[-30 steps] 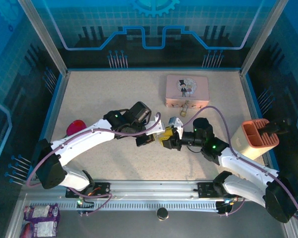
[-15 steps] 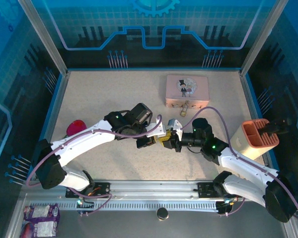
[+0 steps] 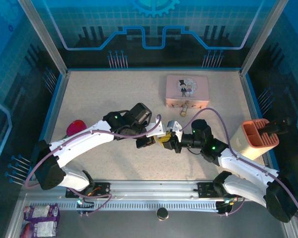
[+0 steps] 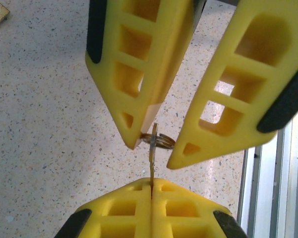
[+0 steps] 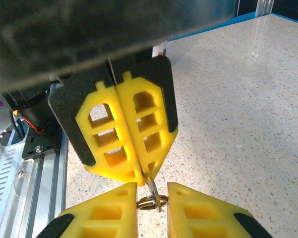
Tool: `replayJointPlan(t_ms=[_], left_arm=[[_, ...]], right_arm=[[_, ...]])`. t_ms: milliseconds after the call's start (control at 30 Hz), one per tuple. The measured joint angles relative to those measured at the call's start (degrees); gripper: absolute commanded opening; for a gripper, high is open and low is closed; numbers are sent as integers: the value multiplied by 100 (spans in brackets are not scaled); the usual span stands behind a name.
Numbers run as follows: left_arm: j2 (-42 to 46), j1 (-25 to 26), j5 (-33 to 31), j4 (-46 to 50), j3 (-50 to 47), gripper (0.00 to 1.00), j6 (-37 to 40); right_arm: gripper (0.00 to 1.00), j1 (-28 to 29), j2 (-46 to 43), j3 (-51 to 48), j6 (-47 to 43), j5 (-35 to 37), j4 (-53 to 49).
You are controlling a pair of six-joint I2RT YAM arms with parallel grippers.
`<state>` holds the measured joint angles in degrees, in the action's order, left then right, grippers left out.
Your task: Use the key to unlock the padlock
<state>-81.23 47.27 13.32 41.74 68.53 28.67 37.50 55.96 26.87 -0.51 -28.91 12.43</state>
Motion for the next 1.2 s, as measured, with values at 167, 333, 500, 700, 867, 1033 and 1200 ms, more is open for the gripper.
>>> replayJointPlan(t_ms=[167, 333, 500, 700, 867, 1033, 1200], left_arm=[[9, 2, 0, -2, -11, 0, 0], [9, 4, 2, 2, -11, 0, 0], [9, 4, 0, 22, -11, 0, 0], [57, 4, -2, -70, -63, 9, -20], [603, -17, -83, -772, -564, 31, -275], [2026, -481, 46, -2533, -1969, 50, -1255], [2957, -769, 345, -4745, -3449, 55, -2623]], right_arm=[[13, 0, -74, -31, 0, 42, -17], [9, 0, -90, -31, 2, 63, -66], [3, 0, -90, -31, 9, 66, -92], [0, -4, -140, -33, 181, 107, -81], [0, -96, -380, -245, 763, 240, 345], [0, -181, -501, -756, 1843, 605, 1394], [0, -28, -216, -1060, 2914, 1051, 2671]])
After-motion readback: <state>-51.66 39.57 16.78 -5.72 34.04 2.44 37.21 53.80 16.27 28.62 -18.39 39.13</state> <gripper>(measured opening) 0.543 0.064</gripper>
